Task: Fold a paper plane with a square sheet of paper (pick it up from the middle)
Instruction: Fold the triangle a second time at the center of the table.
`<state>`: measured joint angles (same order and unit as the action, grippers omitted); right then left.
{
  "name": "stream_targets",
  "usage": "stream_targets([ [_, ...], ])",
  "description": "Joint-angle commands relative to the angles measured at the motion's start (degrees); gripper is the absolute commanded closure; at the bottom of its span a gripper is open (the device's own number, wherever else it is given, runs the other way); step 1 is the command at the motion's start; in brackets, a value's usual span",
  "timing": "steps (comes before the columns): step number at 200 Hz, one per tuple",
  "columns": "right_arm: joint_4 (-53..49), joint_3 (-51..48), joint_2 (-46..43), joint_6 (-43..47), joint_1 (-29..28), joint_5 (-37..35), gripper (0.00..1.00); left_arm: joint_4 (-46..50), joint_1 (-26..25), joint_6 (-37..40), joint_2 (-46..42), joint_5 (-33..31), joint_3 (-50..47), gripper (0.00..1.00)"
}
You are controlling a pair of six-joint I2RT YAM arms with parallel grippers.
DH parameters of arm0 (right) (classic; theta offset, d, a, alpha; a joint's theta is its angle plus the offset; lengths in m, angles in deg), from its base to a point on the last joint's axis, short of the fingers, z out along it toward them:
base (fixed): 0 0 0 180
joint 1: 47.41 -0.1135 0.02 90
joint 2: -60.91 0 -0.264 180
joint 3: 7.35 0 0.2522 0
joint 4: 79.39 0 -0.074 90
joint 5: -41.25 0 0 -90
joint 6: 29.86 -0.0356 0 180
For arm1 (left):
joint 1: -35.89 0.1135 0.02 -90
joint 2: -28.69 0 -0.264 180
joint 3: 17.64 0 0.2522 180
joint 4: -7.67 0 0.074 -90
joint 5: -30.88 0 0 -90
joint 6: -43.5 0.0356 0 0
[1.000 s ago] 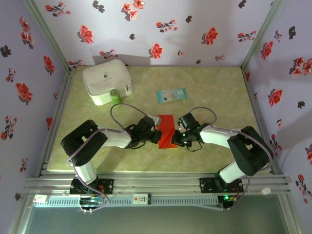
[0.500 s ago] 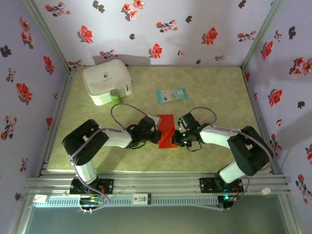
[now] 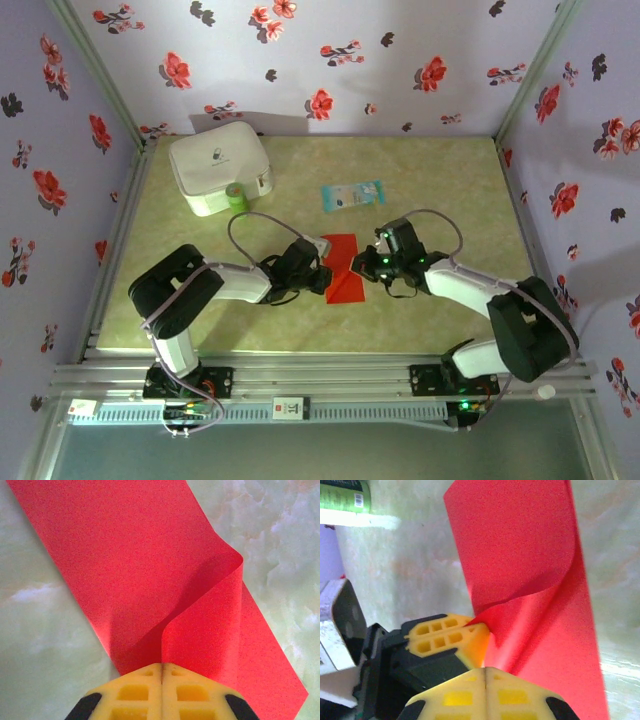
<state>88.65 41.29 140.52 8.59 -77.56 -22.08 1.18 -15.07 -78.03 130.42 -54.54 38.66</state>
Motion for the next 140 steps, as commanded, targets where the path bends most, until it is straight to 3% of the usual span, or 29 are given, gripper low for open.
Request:
stream_targets([
  [1,5.8,-0.9,2.5,-4.6,-0.5,2.8,1.0,1.1,0.6,0.4,1.5,0.0,0.9,0.95],
  [140,6.7,4.4,12.0,-5.6,-2.3,2.0,1.0,1.9,0.6,0.9,1.5,0.3,1.2,0.95],
])
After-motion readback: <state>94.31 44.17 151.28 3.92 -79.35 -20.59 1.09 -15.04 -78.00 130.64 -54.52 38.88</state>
